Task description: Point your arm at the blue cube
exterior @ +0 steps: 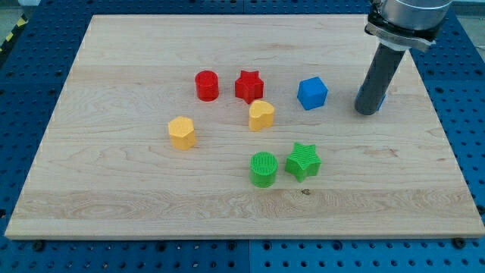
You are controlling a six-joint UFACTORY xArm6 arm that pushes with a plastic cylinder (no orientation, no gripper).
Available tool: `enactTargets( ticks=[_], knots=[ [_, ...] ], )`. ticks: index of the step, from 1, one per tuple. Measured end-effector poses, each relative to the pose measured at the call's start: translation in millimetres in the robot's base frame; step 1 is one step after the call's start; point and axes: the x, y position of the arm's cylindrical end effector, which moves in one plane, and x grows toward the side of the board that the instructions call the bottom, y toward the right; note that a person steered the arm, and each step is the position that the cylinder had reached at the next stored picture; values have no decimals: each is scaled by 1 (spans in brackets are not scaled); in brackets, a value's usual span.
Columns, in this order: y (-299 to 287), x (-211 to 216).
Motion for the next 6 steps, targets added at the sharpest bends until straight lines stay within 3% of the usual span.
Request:
enactTargets(
  ticks=[6],
  knots=[
    [-88, 6]
  ],
)
